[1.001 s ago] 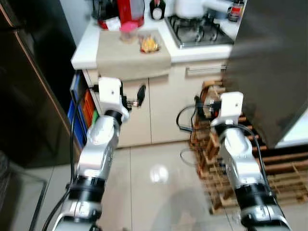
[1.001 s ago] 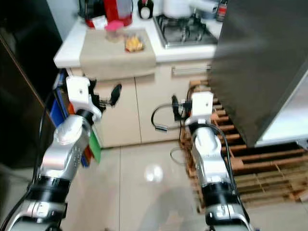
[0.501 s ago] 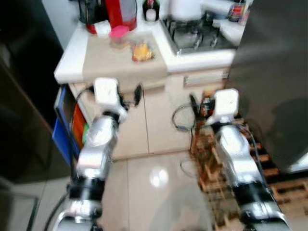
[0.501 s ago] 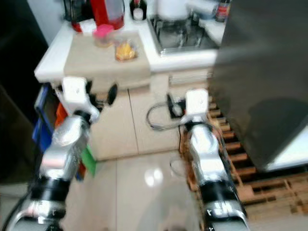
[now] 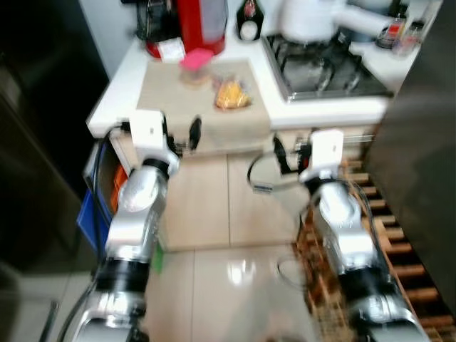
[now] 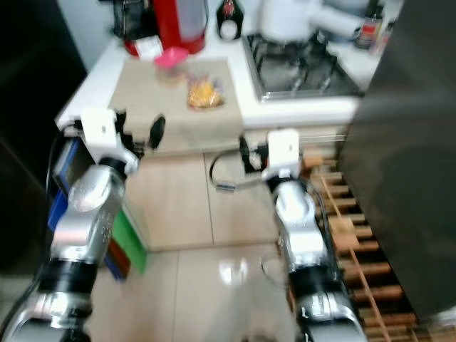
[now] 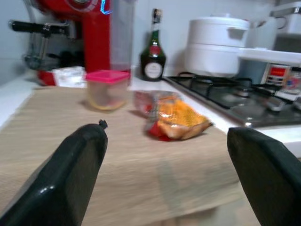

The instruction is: Restocking fridge

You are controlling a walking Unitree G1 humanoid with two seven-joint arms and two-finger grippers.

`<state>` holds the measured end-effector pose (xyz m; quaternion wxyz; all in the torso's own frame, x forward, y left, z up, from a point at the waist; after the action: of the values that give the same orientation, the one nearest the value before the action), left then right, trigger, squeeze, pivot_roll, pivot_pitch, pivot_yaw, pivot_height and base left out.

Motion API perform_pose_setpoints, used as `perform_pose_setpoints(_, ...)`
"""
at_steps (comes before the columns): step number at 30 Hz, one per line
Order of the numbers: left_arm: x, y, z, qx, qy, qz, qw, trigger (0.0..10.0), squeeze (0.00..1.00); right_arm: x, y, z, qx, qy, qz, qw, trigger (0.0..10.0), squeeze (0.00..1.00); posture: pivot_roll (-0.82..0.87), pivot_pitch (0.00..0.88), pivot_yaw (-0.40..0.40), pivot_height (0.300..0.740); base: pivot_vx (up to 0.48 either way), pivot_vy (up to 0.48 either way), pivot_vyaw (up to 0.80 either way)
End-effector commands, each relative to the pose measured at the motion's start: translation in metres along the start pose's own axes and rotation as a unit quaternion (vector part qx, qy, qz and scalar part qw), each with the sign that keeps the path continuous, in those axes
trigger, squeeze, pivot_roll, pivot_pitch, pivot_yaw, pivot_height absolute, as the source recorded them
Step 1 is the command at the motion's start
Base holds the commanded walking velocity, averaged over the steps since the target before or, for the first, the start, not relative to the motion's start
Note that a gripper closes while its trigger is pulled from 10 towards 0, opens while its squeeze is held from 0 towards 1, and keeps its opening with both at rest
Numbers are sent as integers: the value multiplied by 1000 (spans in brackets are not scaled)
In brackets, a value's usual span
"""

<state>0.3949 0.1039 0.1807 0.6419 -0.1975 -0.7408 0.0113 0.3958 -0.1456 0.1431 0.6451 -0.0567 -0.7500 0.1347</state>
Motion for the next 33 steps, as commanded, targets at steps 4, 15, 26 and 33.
perform_pose_setpoints(4, 12, 12, 1, 13, -15, -11, 1000, 10000, 0, 25, 10, -7, 5, -37, -4, 999, 10000, 0, -54, 0, 55, 740, 442, 0, 0)
perform_pose_setpoints(15, 19, 8, 0, 4, -25, -17, 1000, 10000, 0, 98, -21, -27, -42, -131, -11, 990, 10000, 0, -52, 0, 60, 740, 442, 0, 0)
perform_pose_setpoints(26, 21, 13, 3, 17, -31, -17, 999, 10000, 0, 113, 6, -55, 8, -86, -101, 991, 10000, 0, -22, 0, 44, 740, 201, 0, 0)
perform_pose_setpoints(33, 19, 14, 5, 15, -25, -18, 999, 10000, 0, 97, 21, -60, 16, -41, -106, 993, 10000, 1000, -21, 0, 47, 740, 0, 0, 0)
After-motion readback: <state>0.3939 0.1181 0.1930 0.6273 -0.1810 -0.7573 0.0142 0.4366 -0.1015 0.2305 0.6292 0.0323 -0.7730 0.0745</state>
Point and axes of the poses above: a point about 5 cm out from each wrist's last joint towards the gripper, its own z axis pointing back from the gripper into the wrist, its own x axis along the axis of the wrist's last joint, y = z × x, the point moved 6 cm from there along -z, pointing out of the wrist towards the gripper, and after that the axes turned 12 degrees about z, right-handed, at the moved point
